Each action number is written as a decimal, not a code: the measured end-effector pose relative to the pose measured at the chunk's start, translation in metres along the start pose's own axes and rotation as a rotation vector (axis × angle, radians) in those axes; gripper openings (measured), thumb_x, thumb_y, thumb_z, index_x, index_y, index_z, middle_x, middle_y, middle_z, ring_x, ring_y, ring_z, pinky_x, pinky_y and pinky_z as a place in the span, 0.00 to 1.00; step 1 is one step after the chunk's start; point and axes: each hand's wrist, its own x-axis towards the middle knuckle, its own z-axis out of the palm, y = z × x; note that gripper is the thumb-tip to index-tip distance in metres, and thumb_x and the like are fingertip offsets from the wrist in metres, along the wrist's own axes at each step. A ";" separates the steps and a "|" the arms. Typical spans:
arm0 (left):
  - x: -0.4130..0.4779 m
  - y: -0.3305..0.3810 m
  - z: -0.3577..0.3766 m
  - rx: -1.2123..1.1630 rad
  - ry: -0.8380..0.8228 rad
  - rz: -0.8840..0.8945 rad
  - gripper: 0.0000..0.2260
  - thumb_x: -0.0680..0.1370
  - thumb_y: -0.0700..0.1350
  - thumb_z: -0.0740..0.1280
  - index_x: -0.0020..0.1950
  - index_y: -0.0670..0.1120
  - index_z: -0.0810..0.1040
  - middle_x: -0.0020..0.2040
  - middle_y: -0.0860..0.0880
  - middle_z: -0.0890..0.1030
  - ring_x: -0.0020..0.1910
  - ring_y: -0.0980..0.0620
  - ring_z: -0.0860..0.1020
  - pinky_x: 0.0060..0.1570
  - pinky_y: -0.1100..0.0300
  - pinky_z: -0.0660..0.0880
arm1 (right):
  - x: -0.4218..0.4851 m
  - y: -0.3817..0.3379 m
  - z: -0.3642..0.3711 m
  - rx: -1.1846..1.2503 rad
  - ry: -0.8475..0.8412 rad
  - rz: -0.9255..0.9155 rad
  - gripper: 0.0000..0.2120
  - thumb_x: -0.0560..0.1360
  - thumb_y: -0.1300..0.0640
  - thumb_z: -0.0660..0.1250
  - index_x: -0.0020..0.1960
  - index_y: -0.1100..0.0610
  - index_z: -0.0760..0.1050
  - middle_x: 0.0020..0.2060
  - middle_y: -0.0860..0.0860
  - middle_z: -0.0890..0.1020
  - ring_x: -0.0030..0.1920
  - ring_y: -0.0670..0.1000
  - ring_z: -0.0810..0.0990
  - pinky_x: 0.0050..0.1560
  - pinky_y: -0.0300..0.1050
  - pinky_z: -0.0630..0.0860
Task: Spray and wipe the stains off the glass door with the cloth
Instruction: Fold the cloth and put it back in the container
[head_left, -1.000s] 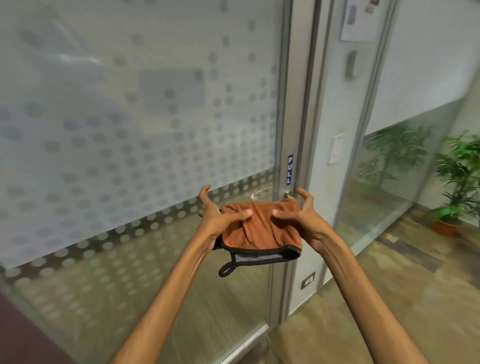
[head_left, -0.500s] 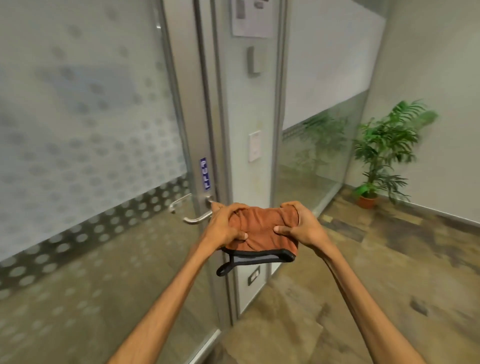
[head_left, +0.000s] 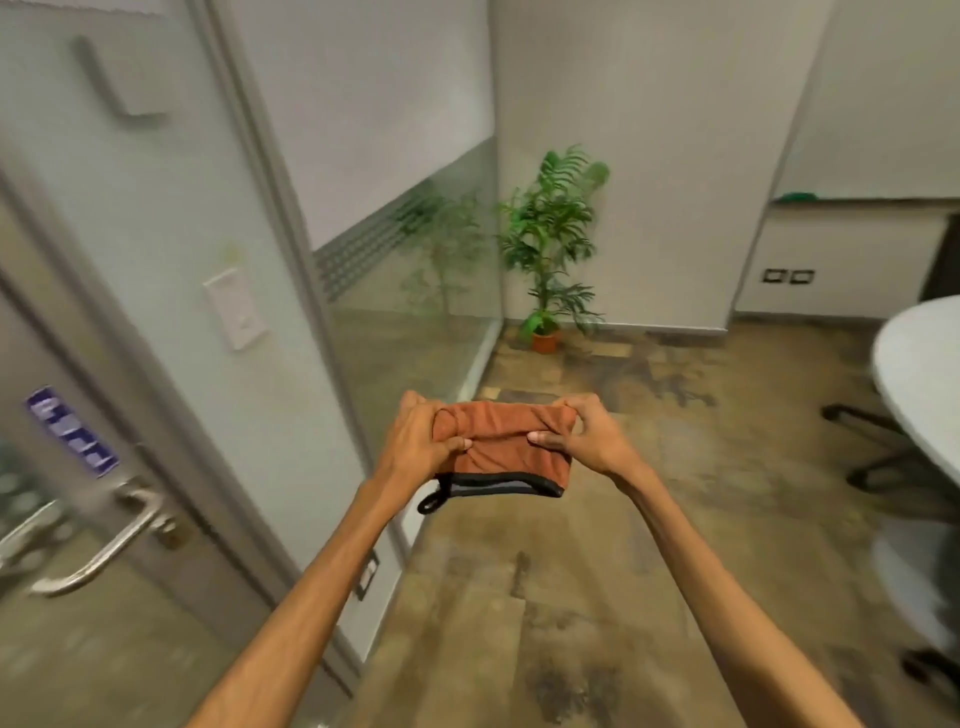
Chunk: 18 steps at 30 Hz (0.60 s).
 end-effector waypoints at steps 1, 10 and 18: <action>0.014 0.009 0.011 0.021 0.000 0.031 0.19 0.69 0.52 0.79 0.54 0.44 0.81 0.54 0.45 0.71 0.57 0.47 0.71 0.53 0.56 0.70 | 0.003 0.012 -0.012 0.036 0.002 0.039 0.17 0.68 0.55 0.80 0.40 0.63 0.73 0.36 0.50 0.72 0.37 0.45 0.72 0.40 0.37 0.71; 0.126 0.063 0.111 -0.363 -0.179 -0.039 0.23 0.55 0.58 0.84 0.40 0.45 0.84 0.40 0.46 0.86 0.48 0.45 0.84 0.50 0.44 0.80 | 0.042 0.093 -0.100 0.270 0.202 0.261 0.12 0.70 0.59 0.78 0.34 0.55 0.76 0.35 0.45 0.82 0.40 0.41 0.81 0.40 0.31 0.75; 0.217 0.118 0.199 -0.508 -0.338 -0.066 0.25 0.57 0.53 0.85 0.46 0.43 0.81 0.44 0.44 0.85 0.45 0.45 0.84 0.48 0.44 0.81 | 0.076 0.153 -0.145 0.307 0.496 0.415 0.19 0.70 0.56 0.78 0.51 0.69 0.78 0.46 0.55 0.87 0.42 0.42 0.84 0.44 0.37 0.79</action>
